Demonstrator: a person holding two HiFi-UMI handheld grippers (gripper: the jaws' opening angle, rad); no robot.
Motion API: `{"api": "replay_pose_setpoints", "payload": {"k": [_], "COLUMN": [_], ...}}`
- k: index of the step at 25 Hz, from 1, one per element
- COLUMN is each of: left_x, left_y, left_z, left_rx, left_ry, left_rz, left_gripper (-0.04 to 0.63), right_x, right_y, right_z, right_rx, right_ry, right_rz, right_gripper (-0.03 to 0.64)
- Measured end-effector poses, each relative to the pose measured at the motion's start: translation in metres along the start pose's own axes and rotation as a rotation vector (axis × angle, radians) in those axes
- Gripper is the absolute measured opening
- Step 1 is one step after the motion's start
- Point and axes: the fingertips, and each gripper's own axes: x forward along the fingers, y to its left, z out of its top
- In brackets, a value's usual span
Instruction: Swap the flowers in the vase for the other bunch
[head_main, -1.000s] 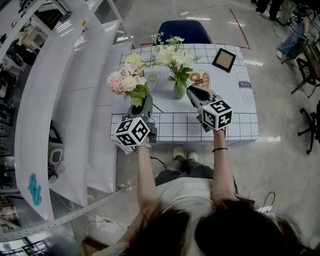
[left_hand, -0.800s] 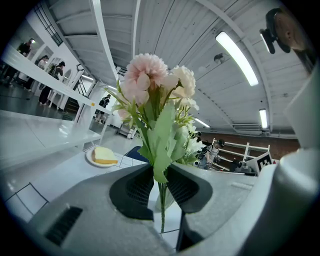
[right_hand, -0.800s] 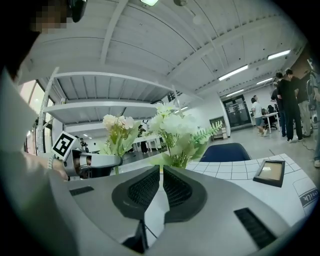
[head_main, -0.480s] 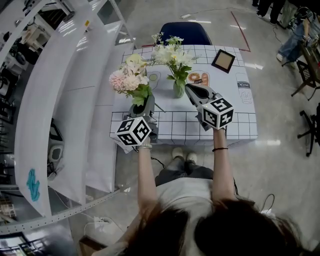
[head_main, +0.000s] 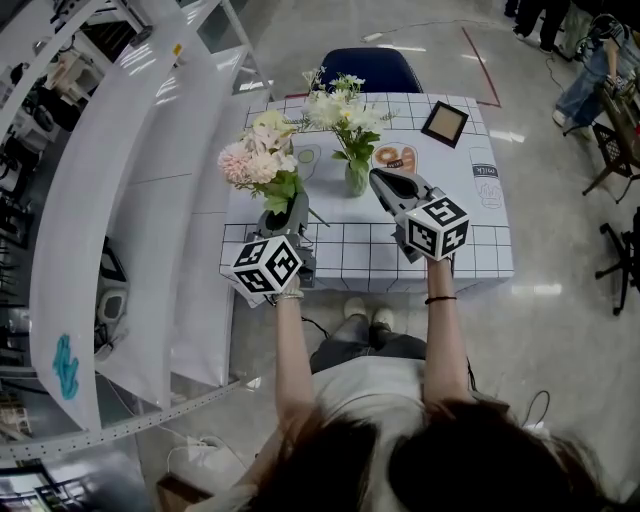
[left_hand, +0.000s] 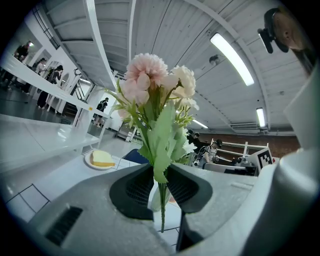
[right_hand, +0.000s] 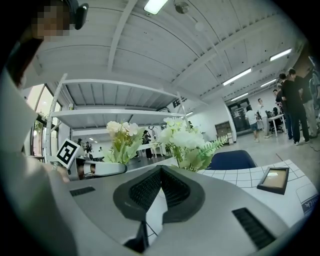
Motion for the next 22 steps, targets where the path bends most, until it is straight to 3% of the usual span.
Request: {"api": "replay_pose_setpoints", "payload": {"k": [22], "left_x": [-0.003], "left_y": [0.000], "left_z": [0.006], "left_rx": [0.005], "left_ry": [-0.023], "left_rz": [0.008], "left_gripper": [0.077], "right_x": [0.005], "right_y": [0.013], "right_z": [0.005], "right_rx": [-0.053], "right_ry": [0.003], "right_rz": [0.059], "right_gripper": [0.008]}}
